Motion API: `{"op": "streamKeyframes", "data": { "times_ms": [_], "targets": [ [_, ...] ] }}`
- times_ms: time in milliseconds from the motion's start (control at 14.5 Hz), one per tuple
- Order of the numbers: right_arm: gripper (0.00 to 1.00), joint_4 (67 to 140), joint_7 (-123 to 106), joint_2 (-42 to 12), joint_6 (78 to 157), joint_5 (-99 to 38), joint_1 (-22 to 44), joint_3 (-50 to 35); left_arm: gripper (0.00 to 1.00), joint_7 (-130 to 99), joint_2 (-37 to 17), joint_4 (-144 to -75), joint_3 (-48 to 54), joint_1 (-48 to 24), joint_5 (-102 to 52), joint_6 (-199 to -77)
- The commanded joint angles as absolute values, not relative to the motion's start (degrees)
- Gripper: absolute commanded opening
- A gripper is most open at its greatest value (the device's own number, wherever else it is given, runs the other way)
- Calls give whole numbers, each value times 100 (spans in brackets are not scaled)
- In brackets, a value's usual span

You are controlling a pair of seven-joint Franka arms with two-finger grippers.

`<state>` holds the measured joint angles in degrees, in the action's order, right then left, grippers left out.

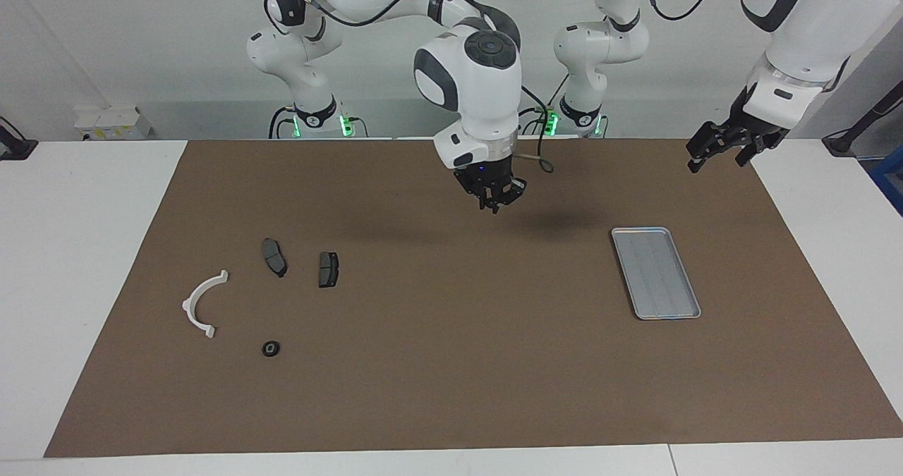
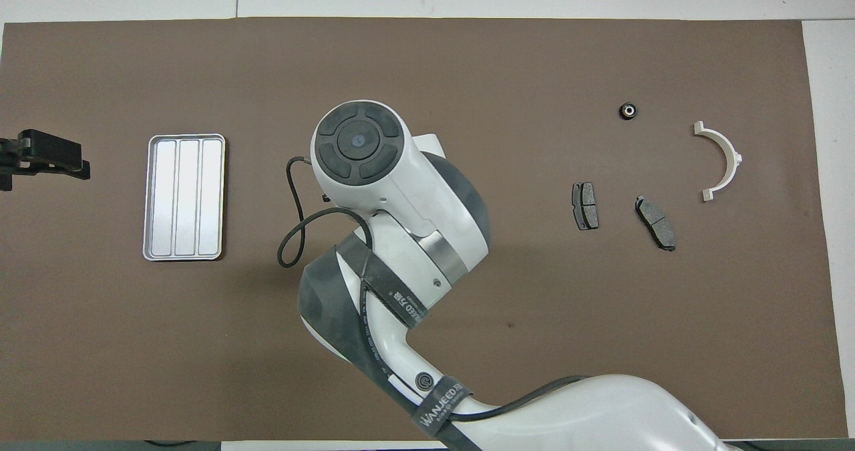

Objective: Pick bearing gear from pile to tray
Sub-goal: 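Carry the bearing with the right gripper to mid-table and release, then withdraw the right gripper while the left gripper reaches the bearing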

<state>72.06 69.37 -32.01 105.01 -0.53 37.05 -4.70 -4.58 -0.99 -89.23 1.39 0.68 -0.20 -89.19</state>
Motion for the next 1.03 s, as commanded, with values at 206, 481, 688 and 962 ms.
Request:
{"op": "streamKeyframes", "data": {
  "times_ms": [206,481,688,962],
  "targets": [
    [0,7312,7602,-4060,11784,422,3911,-448,100,-519,-26,-9009,141,62,-18,-8868],
    [0,7567,7716,-4262,12392,562,3990,-439,100,-519,-26,-9009,141,62,-18,-8868],
    [0,7751,7813,-4263,12620,642,3999,-439,100,-527,-26,-8991,141,53,-18,-8877],
    [87,7805,7910,-4254,12578,642,4008,-431,100,-519,-26,-9009,141,70,-18,-8868]
  ]
}}
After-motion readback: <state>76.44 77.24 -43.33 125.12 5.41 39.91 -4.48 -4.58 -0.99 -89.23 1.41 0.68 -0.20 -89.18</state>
